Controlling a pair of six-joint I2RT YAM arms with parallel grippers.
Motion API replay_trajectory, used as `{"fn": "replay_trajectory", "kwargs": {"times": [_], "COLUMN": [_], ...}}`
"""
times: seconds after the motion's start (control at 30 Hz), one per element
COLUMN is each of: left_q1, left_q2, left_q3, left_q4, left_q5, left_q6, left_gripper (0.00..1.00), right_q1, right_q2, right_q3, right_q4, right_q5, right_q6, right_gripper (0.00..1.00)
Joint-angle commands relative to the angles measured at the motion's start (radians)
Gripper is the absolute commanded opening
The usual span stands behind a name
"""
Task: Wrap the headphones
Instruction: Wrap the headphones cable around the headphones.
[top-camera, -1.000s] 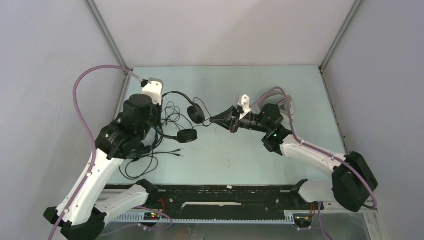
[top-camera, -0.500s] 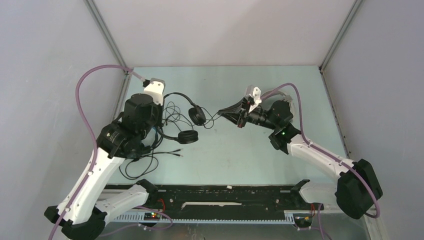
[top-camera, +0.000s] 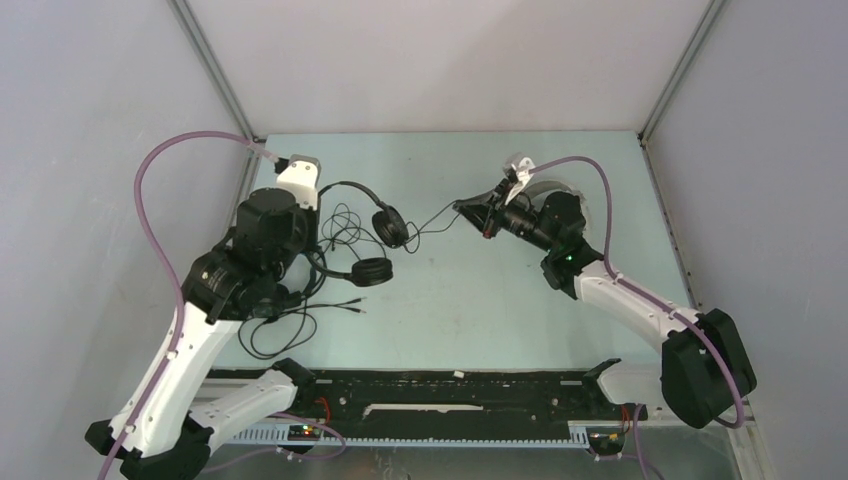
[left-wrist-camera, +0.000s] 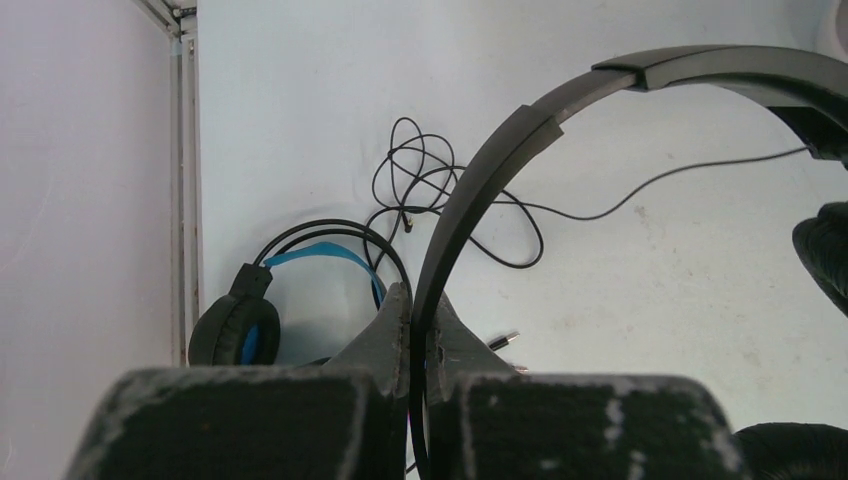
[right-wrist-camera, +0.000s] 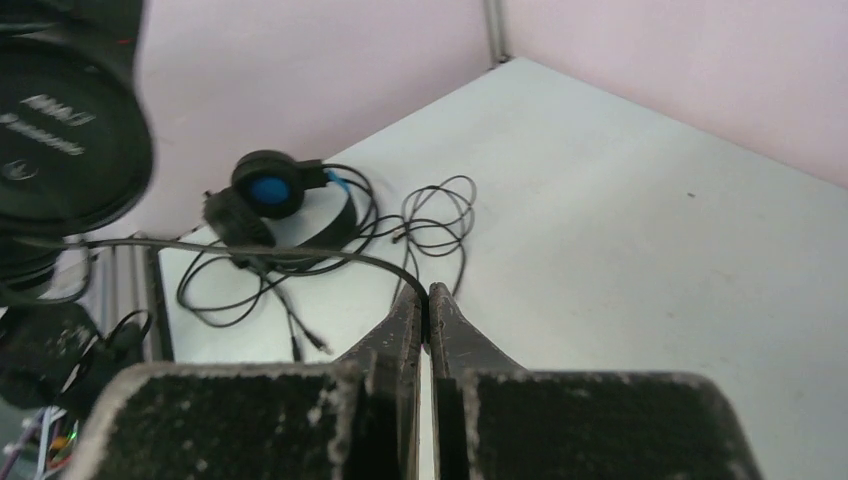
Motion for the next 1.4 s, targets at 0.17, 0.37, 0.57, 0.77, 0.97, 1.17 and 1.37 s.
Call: {"fn": "replay_trajectory", "kwargs": {"times": [0.17,0.37,0.57,0.77,0.97,1.17,1.37], "left_q1": [0.016,0.019,0.019,0.019,0.035,0.053,0.076], "left_q2": [-0.030,-0.030,-0.027,-0.028,-0.017,-0.012,-0.016], "left_q3": [0.082,0.077,0.062,0.047,0.047,0.042,0.029], "left_q4": [0.031,0.032,0.045,0.092,0.150,0.167,0.156], "left_q5": [0.013,0.001,0.047,0.118,0.118,-0.013,-0.087], "left_q6": [-0.025,-0.023,-0.015,-0.034,-0.063,-0.052,-0.039], "left_gripper": [0.00,0.00,0.00,0.00,0.00,0.00,0.00], "right_q1": [-0.037,-0.059,-0.059,0.015,0.156,0.225,0.227], "right_q2": [0.000,-0.005,0.006,0.044,0.073,-0.039,-0.237], "right_q3": [0.002,0.003,0.003,0.060,0.091,0.090,0.062], "right_q4": [-0.056,-0.056,-0.041,-0.054,-0.131,-0.200,-0.223], "right_q5": [0.215,0.185,0.130,-0.036,-0.106,-0.190,-0.067], "right_q6": [0.070,0.090,0.090,0.013,-0.073,-0.111,-0.106], "right_gripper": [0.00,0.00,0.00,0.00,0.00,0.00,0.00]}}
